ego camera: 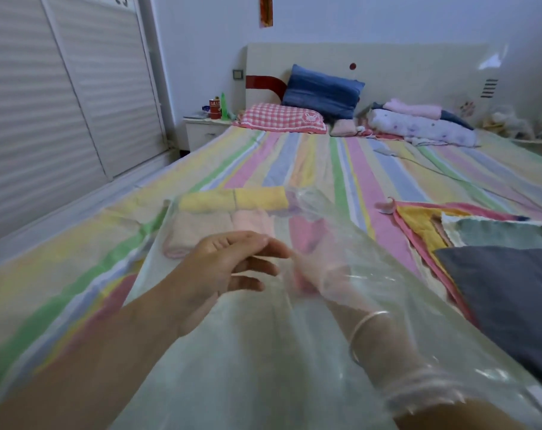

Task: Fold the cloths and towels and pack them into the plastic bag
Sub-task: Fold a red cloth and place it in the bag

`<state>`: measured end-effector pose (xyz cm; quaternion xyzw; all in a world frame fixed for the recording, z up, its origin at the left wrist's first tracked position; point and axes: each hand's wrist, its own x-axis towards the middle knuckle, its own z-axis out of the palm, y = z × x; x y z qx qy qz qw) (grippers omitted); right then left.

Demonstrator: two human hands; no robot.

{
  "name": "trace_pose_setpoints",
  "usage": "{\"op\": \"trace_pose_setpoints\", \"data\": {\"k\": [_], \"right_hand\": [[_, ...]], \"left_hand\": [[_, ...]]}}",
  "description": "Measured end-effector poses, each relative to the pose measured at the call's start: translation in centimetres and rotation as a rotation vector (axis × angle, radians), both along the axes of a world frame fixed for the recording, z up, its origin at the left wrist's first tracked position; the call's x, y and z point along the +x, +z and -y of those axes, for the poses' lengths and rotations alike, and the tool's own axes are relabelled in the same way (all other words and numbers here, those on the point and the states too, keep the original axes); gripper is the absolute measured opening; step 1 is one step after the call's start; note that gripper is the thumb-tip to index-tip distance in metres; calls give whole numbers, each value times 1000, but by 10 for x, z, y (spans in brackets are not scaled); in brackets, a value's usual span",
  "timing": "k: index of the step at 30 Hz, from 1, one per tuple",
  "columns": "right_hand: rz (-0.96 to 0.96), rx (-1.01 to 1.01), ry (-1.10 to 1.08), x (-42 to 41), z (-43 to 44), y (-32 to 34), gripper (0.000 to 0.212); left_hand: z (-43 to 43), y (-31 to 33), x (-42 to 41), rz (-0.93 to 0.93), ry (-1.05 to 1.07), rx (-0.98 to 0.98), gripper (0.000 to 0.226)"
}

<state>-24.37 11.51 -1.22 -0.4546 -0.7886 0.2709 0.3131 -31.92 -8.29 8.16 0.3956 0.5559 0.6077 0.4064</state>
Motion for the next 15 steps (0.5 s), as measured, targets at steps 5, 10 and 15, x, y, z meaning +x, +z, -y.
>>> {"op": "trace_pose_setpoints", "data": {"k": [5, 10, 15], "right_hand": [[67, 131, 35, -50, -46, -2, 30], [23, 8, -16, -87, -77, -10, 47], [235, -79, -30, -122, -99, -33, 40]], "left_hand": [[-59, -22, -76, -152, 312, -60, 18], [-119, -55, -128, -538, 372, -73, 20], [-162, -89, -153, -831, 338, -146, 23]]}}
